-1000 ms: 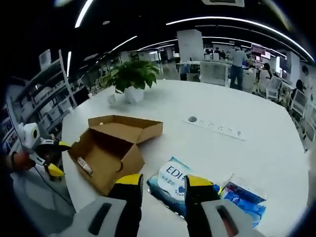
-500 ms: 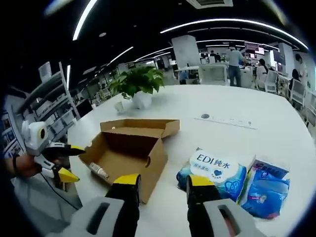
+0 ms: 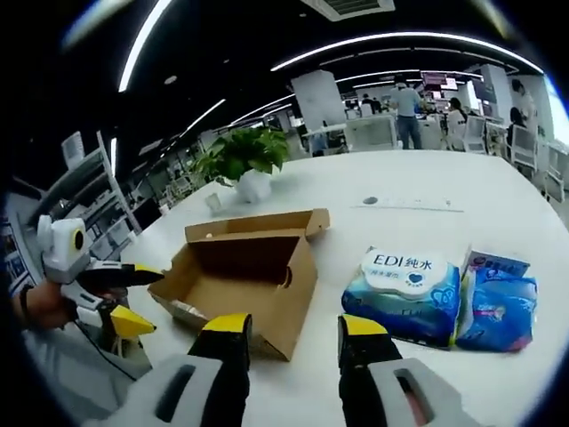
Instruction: Operate the shoe box by opening the lid, removing the specified soft item, and placing it in the target area until the item is outside and the box remains undamaged.
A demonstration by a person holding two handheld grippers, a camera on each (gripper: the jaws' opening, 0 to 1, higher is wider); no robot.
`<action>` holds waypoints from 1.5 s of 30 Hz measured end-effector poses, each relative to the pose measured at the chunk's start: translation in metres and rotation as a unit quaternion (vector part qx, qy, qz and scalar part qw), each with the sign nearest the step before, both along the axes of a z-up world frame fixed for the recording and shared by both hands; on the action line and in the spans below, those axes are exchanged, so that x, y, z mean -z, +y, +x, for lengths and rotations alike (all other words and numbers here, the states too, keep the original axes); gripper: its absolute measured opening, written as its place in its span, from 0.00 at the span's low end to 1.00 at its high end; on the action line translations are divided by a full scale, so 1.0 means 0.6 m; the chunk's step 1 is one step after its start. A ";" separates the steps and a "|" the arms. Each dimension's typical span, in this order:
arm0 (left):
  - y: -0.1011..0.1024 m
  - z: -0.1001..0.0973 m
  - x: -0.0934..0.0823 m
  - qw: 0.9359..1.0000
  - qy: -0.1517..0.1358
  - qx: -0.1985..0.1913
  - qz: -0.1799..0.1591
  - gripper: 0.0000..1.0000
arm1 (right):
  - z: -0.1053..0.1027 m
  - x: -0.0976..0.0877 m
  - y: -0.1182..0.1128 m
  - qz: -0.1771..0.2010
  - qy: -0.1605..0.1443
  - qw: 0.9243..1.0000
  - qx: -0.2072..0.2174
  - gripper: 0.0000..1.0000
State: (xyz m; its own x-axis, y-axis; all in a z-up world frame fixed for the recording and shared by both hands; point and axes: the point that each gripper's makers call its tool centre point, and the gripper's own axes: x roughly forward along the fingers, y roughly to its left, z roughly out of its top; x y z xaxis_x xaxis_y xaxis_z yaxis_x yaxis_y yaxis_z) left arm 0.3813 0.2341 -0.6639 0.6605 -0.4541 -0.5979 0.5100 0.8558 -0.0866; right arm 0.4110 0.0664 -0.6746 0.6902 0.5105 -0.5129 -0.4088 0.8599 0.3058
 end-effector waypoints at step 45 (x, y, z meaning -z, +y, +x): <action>0.066 0.029 -0.012 0.999 0.000 0.006 0.039 0.65 | -0.073 -0.019 0.075 -0.020 -0.043 0.998 -0.044 0.41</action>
